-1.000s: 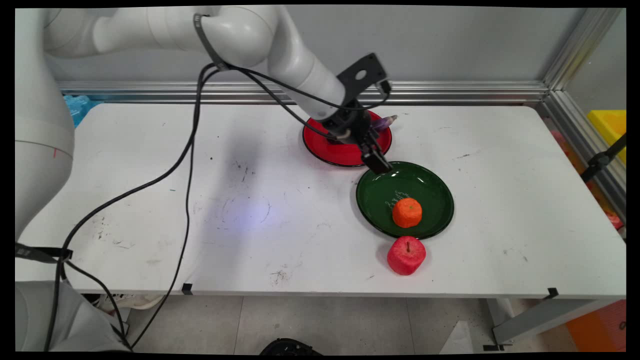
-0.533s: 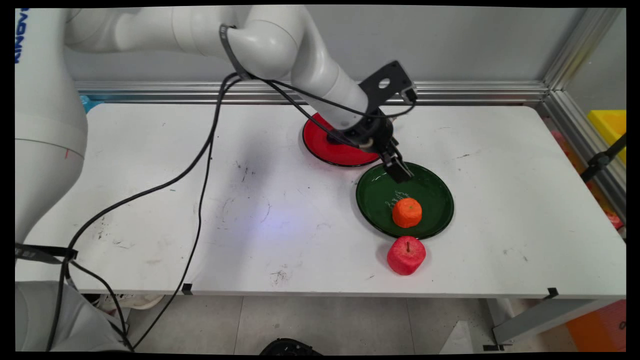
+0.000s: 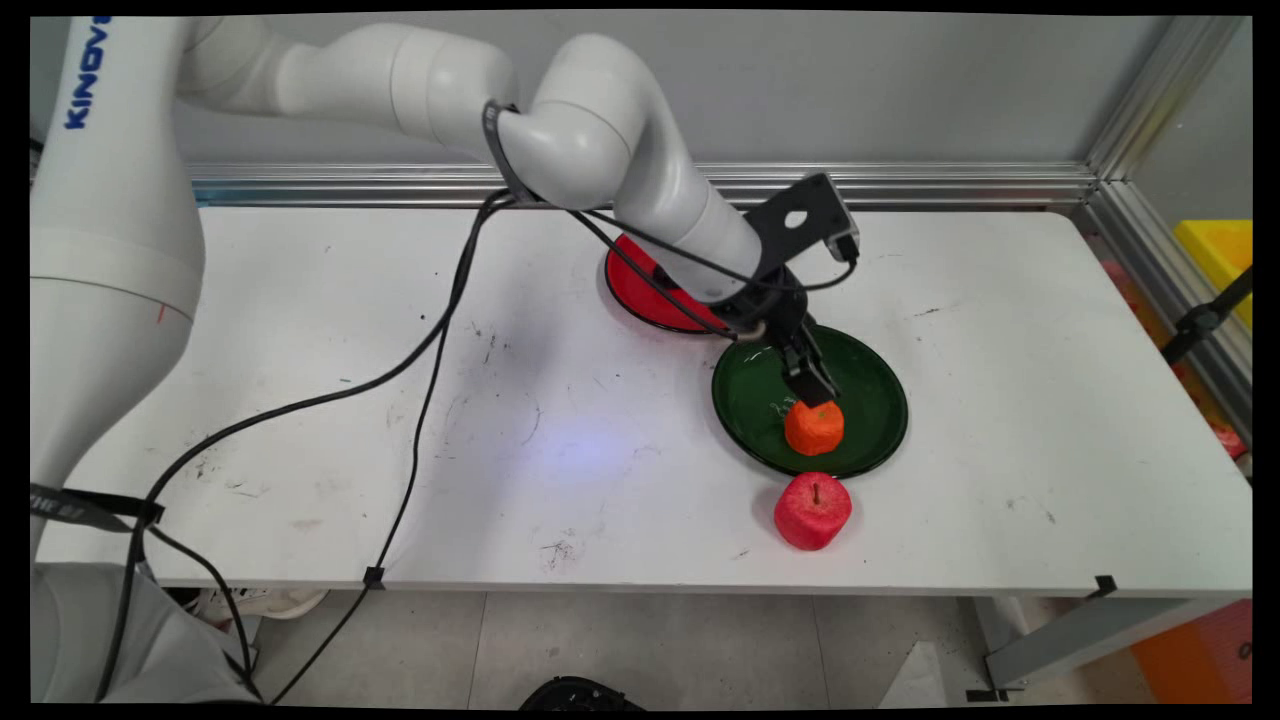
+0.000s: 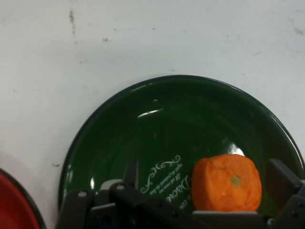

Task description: Pick up the mandarin from the green plate

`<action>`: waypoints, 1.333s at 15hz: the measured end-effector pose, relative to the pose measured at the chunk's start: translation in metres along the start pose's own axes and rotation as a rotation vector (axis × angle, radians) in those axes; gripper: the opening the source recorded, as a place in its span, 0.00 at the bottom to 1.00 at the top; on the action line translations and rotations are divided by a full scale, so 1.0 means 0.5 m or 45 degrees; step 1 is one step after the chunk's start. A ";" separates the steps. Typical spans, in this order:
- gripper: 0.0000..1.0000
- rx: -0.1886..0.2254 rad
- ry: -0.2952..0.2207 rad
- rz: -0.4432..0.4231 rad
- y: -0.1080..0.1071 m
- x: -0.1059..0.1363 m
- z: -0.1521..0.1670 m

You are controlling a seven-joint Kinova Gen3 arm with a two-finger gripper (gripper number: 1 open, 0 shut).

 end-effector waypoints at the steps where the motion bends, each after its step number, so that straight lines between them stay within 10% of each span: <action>1: 1.00 -0.001 -0.002 0.004 0.005 -0.001 0.009; 20: 1.00 -0.015 -0.033 -0.087 0.070 -0.051 0.096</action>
